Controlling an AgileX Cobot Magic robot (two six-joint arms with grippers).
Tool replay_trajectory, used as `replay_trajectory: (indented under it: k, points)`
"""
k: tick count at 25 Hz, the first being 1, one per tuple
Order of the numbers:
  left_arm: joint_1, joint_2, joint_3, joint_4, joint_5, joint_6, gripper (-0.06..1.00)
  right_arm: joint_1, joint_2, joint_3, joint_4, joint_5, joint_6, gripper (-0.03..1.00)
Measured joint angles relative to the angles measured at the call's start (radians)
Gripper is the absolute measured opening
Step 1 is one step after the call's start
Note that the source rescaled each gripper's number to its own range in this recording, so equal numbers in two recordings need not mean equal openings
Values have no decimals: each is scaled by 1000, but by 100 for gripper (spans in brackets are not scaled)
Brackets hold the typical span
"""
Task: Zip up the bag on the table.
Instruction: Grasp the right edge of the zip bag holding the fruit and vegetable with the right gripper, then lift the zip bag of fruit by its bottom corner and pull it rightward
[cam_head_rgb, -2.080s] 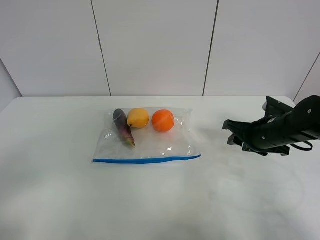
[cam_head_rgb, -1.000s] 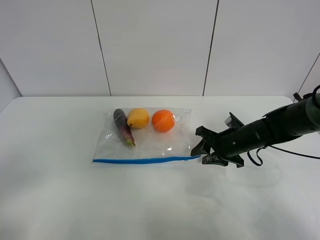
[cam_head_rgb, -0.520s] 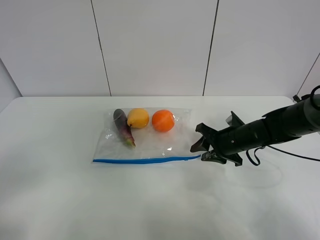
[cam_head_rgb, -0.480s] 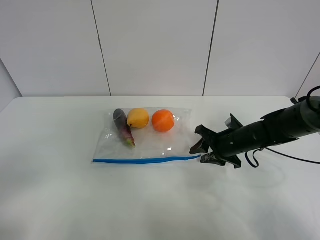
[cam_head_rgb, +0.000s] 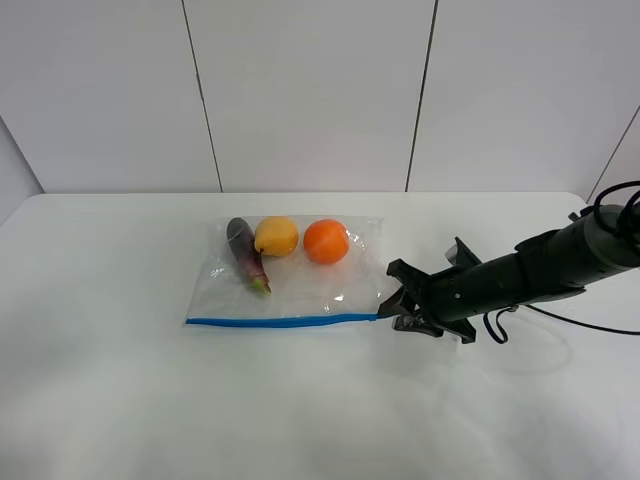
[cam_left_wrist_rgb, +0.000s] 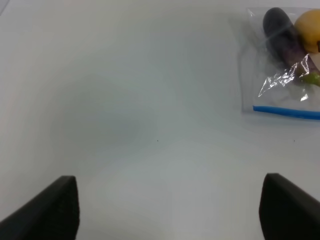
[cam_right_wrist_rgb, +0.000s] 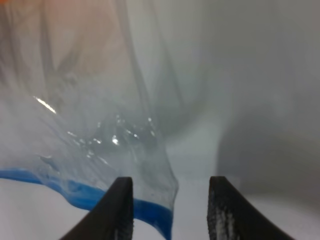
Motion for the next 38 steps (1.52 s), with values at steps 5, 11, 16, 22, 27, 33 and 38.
replay_trajectory:
  k: [5,11,16,22,27,33,38]
  points:
    - [0,0,0,0,0,0,100,0,0,0,17,-20,-8,29]
    - [0,0,0,0,0,0,100,0,0,0,43,-23,-11,1]
    - [0,0,0,0,0,0,100,0,0,-1,73,-8,-46,0]
    - [0,0,0,-1,0,0,100,0,2,-52,104,103,-72,0]
    - [0,0,0,-1,0,0,100,0,2,-104,130,192,-75,0]
    - [0,0,0,-1,0,0,100,0,-6,-147,131,215,-75,0]
    - [0,0,0,-1,0,0,100,0,-44,-155,135,218,-75,0]
